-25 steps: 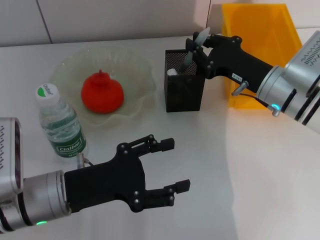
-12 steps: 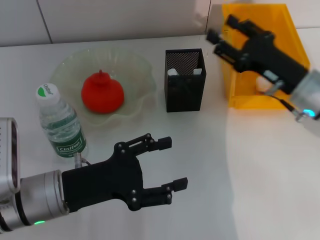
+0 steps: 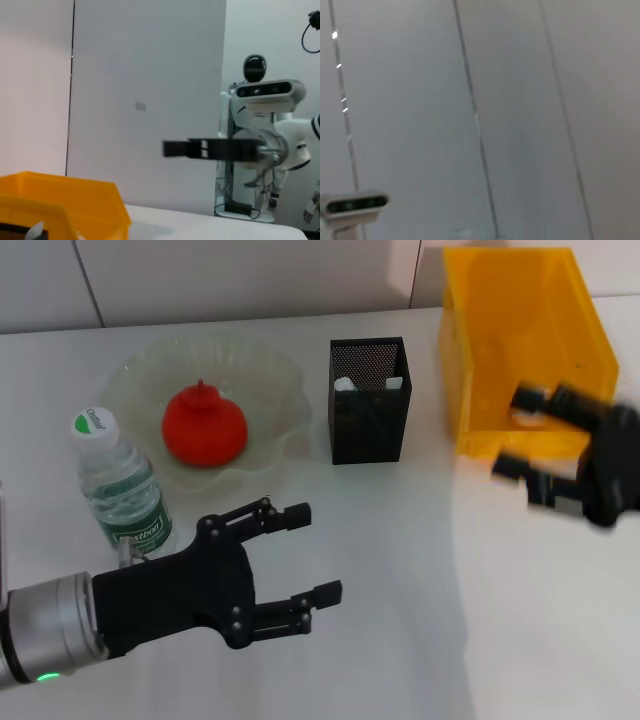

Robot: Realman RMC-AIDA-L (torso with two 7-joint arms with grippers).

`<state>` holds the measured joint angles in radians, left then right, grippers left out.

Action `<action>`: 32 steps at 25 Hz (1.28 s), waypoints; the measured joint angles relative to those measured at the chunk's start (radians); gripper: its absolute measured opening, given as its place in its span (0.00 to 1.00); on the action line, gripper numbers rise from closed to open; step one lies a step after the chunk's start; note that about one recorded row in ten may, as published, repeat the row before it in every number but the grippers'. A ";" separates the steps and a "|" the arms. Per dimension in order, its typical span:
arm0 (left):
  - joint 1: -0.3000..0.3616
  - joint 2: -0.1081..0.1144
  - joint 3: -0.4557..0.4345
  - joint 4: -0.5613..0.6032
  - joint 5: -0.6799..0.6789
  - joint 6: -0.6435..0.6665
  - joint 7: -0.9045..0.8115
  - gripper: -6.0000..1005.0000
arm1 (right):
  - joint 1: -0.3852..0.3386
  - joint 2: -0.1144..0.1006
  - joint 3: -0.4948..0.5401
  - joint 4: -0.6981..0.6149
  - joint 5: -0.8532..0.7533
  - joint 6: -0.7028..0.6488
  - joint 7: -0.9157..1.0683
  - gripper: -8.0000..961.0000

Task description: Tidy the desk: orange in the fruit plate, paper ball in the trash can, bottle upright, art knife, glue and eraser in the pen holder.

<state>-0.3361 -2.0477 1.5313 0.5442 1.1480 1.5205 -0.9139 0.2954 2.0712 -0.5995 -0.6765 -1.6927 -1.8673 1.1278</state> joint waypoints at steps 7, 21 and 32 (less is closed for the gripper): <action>-0.006 0.026 -0.106 -0.001 0.160 0.020 -0.092 0.81 | -0.002 0.006 -0.002 0.028 -0.209 -0.041 -0.069 0.81; 0.028 0.038 -0.227 -0.014 0.239 0.101 -0.100 0.81 | 0.104 0.011 -0.078 0.172 -0.240 0.096 -0.111 0.81; 0.021 0.031 -0.229 -0.020 0.249 0.097 -0.100 0.81 | 0.125 0.012 -0.095 0.184 -0.238 0.135 -0.111 0.81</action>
<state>-0.3152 -2.0168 1.3023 0.5241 1.3973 1.6175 -1.0140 0.4203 2.0833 -0.6940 -0.4924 -1.9303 -1.7327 1.0172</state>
